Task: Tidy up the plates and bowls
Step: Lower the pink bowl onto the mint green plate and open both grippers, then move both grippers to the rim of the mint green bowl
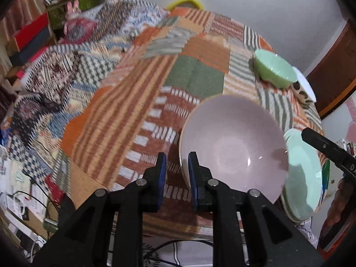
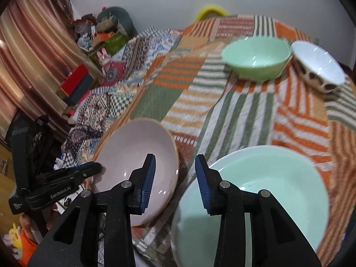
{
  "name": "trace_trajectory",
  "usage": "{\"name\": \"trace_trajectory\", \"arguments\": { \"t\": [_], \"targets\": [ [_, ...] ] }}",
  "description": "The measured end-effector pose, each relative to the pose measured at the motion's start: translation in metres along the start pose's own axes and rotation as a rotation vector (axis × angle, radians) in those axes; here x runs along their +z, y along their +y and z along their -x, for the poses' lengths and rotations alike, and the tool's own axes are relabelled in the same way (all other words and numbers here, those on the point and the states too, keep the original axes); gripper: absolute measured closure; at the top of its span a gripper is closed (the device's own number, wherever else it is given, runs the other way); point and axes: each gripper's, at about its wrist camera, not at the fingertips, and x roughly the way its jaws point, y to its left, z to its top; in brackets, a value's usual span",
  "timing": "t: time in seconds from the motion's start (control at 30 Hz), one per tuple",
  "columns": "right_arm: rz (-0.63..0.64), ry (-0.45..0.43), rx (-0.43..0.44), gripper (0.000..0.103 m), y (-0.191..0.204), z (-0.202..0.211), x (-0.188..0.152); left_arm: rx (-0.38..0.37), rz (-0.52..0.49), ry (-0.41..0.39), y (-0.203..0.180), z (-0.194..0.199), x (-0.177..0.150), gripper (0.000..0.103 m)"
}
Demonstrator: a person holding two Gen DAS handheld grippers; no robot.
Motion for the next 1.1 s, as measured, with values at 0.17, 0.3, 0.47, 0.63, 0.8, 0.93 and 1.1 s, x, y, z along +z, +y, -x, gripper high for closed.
{"name": "trace_trajectory", "arguments": {
  "t": [0.17,0.3,0.47,0.63,0.8,0.93,1.1],
  "targets": [
    [-0.02,-0.081,-0.019,0.069,-0.013,0.03,0.007,-0.006,-0.045,-0.103,-0.018,0.037,0.016,0.079],
    [-0.048,-0.158,-0.036,0.069,-0.026,0.057,0.014,-0.022,-0.099,-0.207,-0.043,0.064,0.031,0.064],
    [-0.076,-0.244,-0.069,0.069,-0.042,0.086,0.022,-0.071,-0.15,-0.271,-0.072,0.082,0.048,0.061],
    [-0.095,-0.305,-0.107,0.068,-0.059,0.108,0.028,-0.123,-0.184,-0.298,-0.099,0.084,0.072,0.061],
    [-0.12,-0.346,-0.139,0.067,-0.075,0.117,0.037,-0.172,-0.205,-0.298,-0.126,0.074,0.097,0.055],
    [-0.134,-0.369,-0.154,0.067,-0.087,0.12,0.048,-0.16,-0.244,-0.317,-0.147,0.063,0.114,0.05],
    [-0.135,-0.373,-0.178,0.067,-0.096,0.114,0.064,-0.184,-0.261,-0.265,-0.164,0.034,0.137,0.05]
  ]
}}
